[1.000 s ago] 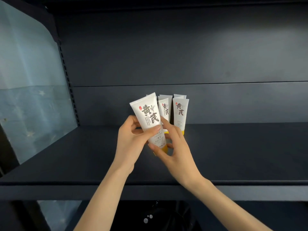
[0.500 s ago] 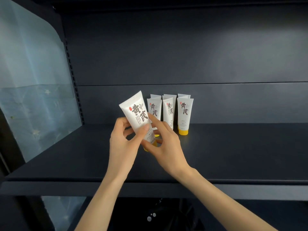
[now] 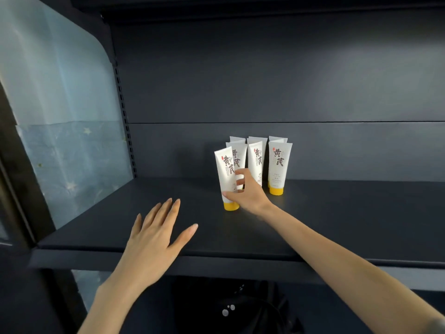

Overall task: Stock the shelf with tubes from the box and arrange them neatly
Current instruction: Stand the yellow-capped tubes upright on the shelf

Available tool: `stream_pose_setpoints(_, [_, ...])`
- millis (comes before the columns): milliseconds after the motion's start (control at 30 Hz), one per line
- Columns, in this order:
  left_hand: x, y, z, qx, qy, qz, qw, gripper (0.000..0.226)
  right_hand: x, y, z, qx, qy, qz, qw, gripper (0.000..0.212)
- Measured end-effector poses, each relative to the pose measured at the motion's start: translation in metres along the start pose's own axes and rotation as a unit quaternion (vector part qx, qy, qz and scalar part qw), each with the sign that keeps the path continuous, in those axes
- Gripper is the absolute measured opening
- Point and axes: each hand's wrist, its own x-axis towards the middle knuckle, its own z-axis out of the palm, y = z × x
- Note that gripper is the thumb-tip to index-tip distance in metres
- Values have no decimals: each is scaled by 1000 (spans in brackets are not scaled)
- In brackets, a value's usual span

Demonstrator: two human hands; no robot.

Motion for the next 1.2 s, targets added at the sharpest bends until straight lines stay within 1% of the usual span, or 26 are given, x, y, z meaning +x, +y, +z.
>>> stream_pose_setpoints(133, [-5, -3, -3, -21, 9, -1, 1000, 88, 8, 6, 3, 6, 8, 37, 999, 57])
stream_pose_setpoints(267, [-10, -5, -5, -41, 10, 2, 999, 87, 11, 8, 5, 0, 34, 50, 998, 58])
stream_pose_setpoints(500, [-23, -20, -11, -55, 14, -12, 998, 87, 14, 7, 9, -24, 70, 70, 995, 54])
stream_pose_setpoints(667, [-33, -27, -21, -51, 22, -16, 998, 88, 13, 5, 7, -27, 97, 88, 991, 55])
stream_pose_setpoints(900, [-44, -31, -32, -55, 14, -7, 998, 86, -1, 1, 2, -32, 99, 107, 989, 56])
stream_pose_setpoints(1000, [-44, -31, -33, -54, 7, 6, 999, 87, -16, -3, -5, -75, 101, 89, 988, 56])
stream_pose_setpoints(1100, [-40, -24, -30, -67, -3, 27, 997, 88, -40, -8, -20, -166, 71, 48, 982, 57])
stream_pose_setpoints(1200, [-35, -12, -24, -67, -15, 49, 996, 86, -73, -12, -43, -258, 49, 20, 965, 59])
